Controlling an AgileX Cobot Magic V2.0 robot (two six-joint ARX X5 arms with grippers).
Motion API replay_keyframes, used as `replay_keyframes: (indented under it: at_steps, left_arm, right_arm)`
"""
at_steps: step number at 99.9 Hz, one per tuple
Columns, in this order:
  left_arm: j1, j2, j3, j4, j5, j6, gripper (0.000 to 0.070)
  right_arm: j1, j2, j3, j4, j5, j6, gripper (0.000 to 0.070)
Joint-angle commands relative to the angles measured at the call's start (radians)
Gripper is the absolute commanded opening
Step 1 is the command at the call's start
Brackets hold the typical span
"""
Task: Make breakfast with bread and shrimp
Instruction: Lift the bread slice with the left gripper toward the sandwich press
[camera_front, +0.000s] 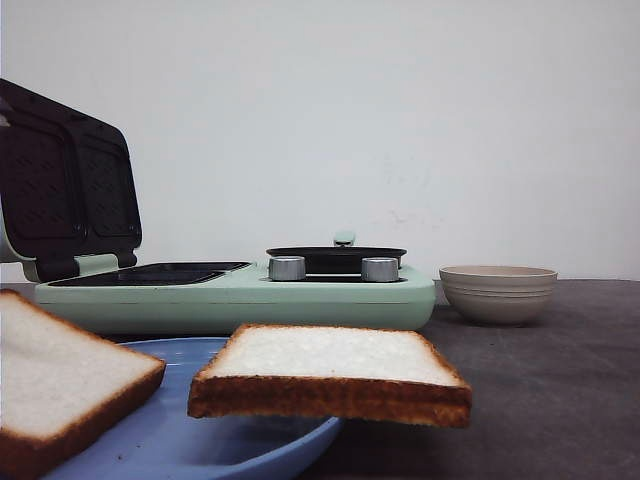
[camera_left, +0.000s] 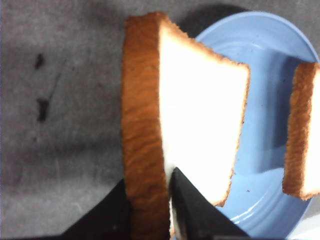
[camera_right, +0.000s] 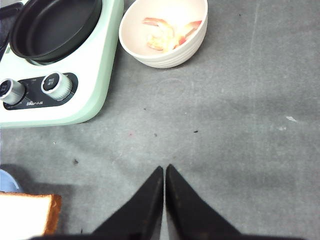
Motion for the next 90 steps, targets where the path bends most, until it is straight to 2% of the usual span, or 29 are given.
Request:
replay_keyframes:
  at_steps: [1,24,40,56,90]
  left_arm:
    - [-0.003,0.005,0.004,0.014,-0.027,0.017,0.0001]
    - [-0.005,-0.049,0.004,0.076,-0.029,0.018,0.0003]
    - [-0.018,-0.12,0.004,0.124,-0.076,0.023,0.0003]
    - [-0.024,-0.189,0.004,0.195,-0.081,0.054,0.0003]
    - [-0.024,-0.23,0.006,0.342,-0.144,0.132,0.0003]
  right_arm:
    - [0.002,0.003,0.016,0.01,-0.003,0.0,0.0]
    - [0.002,0.003,0.016,0.01,-0.003,-0.001,0.0]
    - [0.002,0.003,0.016,0.01,0.0,-0.005,0.0]
    - [0.002,0.003,0.016,0.01,0.001,-0.005,0.0]
    - [0.002,0.003,0.016,0.01,0.001,-0.005,0.0]
